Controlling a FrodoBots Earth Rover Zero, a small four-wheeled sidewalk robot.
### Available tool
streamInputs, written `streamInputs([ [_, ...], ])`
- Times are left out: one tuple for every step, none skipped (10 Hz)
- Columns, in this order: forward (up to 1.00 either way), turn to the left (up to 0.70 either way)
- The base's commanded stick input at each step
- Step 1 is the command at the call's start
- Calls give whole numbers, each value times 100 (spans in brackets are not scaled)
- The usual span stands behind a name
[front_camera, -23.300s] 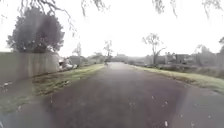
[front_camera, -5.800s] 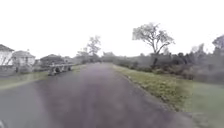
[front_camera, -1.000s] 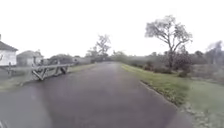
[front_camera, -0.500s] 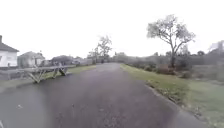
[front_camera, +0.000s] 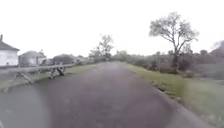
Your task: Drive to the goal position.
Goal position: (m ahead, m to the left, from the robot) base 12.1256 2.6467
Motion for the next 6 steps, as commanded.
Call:
streamInputs([
  [70,-2],
  [70,-25],
  [70,-35],
  [70,-35],
  [70,-35],
  [70,-35],
])
